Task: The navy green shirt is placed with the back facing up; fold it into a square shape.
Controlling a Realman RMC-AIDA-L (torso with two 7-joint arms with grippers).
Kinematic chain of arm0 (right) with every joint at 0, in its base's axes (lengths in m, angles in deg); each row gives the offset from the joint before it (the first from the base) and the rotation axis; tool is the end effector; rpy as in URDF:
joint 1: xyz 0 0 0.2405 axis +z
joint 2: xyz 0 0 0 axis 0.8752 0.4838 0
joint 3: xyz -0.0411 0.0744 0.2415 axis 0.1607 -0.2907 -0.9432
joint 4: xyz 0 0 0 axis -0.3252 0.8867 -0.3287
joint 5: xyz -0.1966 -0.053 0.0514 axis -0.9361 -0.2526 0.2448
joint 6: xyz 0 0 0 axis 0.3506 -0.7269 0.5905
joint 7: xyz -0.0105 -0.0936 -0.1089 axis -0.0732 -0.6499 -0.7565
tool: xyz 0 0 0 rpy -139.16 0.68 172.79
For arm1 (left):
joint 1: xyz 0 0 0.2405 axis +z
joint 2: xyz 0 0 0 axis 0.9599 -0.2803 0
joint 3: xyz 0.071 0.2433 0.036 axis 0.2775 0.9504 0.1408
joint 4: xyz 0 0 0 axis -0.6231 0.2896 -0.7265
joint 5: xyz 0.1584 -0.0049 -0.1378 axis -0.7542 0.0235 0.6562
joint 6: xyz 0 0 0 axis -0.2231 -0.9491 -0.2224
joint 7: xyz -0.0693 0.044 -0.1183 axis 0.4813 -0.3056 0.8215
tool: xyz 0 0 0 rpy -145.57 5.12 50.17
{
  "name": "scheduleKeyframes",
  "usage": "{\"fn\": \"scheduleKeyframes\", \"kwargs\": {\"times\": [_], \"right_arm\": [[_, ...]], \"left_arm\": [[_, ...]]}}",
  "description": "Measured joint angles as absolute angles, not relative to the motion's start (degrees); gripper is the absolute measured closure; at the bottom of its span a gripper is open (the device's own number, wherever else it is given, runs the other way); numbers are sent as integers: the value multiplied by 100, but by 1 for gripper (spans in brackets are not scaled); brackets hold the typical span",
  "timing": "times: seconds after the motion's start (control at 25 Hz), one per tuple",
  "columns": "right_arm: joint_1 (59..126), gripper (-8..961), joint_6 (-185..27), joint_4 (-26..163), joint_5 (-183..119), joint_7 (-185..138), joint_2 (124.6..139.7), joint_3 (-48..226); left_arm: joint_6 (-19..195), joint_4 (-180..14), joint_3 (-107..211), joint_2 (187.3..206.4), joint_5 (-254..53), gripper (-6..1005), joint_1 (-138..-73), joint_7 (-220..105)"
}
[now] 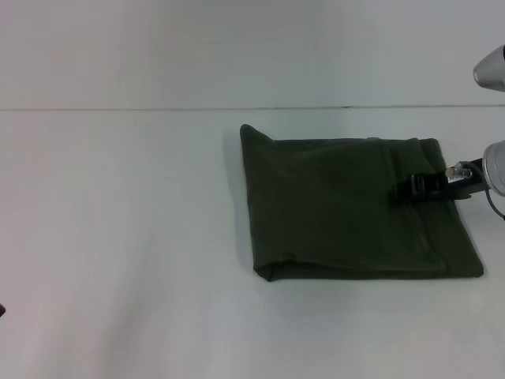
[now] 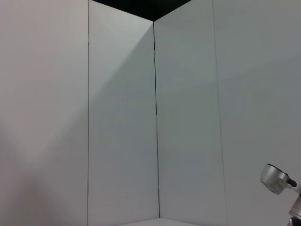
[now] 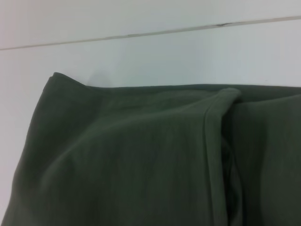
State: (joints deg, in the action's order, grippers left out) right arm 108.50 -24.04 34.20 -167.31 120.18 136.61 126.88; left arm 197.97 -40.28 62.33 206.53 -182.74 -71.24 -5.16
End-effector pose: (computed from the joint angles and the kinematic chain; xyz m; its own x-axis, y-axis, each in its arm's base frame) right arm 0.2526 0.4281 0.0029 0.3618 -0.8805 -0.3062 -0.8936 -0.2341 -0.3830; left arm -0.3387 0.1325 0.0799 0.6415 -0.1308 0.7559 0.5474 -0.6124 -0.5704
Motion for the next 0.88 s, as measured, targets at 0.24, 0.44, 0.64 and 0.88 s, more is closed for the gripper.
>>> {"fn": "scheduleKeyframes", "kwargs": {"times": [0.24, 0.44, 0.64, 0.88], "right_arm": [[10851, 720, -2415, 3420, -16735, 11993, 13664, 12687], [10853, 890, -2418, 3420, -16737, 11976, 13664, 12687], [10853, 926, -2426, 3405, -16737, 11967, 13664, 12688], [10852, 919, -2401, 3346, -16689, 11946, 13648, 12647]], "left_arm": [[19796, -4028, 6233, 20653, -18274, 194, -7141, -513], [19797, -4028, 6232, 20647, -18274, 198, -7144, -512], [19801, -4028, 6232, 20644, -18274, 201, -7145, -512], [19804, -4028, 6233, 20644, -18274, 205, -7161, -510]]}}
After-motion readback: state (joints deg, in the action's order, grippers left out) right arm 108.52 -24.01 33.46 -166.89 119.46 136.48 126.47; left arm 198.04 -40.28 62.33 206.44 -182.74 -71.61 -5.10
